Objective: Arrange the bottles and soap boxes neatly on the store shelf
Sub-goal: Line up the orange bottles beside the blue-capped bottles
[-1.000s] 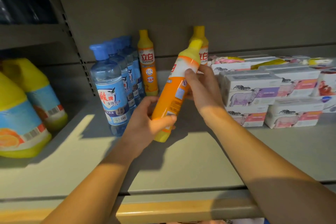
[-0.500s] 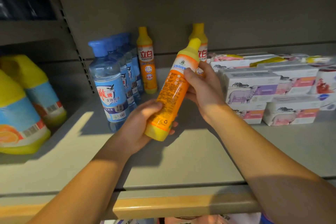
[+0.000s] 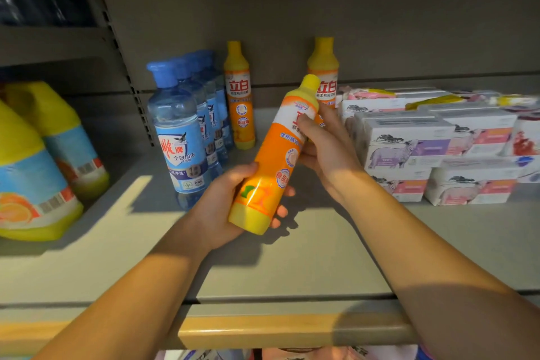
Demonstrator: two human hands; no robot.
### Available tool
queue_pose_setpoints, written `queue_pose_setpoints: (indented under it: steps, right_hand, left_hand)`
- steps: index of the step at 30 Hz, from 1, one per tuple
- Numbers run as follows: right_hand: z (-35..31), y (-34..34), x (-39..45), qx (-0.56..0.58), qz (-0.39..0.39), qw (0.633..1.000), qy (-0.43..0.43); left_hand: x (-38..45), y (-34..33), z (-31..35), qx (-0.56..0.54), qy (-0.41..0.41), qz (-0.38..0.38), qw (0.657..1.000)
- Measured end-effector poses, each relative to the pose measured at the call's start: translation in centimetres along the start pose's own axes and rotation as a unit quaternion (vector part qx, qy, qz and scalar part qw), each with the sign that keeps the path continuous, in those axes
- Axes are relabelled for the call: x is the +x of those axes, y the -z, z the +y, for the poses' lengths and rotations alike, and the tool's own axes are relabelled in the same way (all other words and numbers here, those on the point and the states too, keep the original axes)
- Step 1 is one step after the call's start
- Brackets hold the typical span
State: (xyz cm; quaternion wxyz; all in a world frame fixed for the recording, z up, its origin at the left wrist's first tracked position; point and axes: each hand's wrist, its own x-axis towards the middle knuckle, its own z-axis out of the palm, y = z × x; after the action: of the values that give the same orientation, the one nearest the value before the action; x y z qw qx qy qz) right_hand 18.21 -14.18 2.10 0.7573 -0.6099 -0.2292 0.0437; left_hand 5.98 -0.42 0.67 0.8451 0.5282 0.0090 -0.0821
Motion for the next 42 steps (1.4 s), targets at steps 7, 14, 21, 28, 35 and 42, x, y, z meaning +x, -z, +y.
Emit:
queue_pose_setpoints:
  steps: [7, 14, 21, 28, 35, 42]
  right_hand:
    - [-0.6, -0.3, -0.6, -0.046, 0.043, 0.996, 0.061]
    - [-1.9, -1.3, -2.3, -0.112, 0.073, 0.960, 0.245]
    - [-1.0, -2.6, -2.5, -0.158, 0.020, 0.954, 0.252]
    - [0.1, -2.3, -3.2, -0.180, 0.010, 0.970, 0.163]
    - [0.6, -1.0, -4.4, -0.296, -0.036, 0.951, 0.085]
    - [1.7, -2.3, -5.5, -0.347, -0.022, 0.932, 0.104]
  left_hand:
    - [0.8, 0.0, -0.6, 0.104, -0.042, 0.071, 0.991]
    - [1.2, 0.4, -1.2, 0.436, -0.206, 0.151, 0.863]
    - [1.5, 0.7, -1.7, 0.422, -0.224, 0.188, 0.858]
    - [1.1, 0.5, -1.7, 0.495, -0.185, 0.203, 0.824]
    - [-4.6, 2.0, -2.0, 0.639, -0.157, 0.250, 0.711]
    - [-10.8, 7.2, -0.8, 0.721, -0.120, 0.327, 0.599]
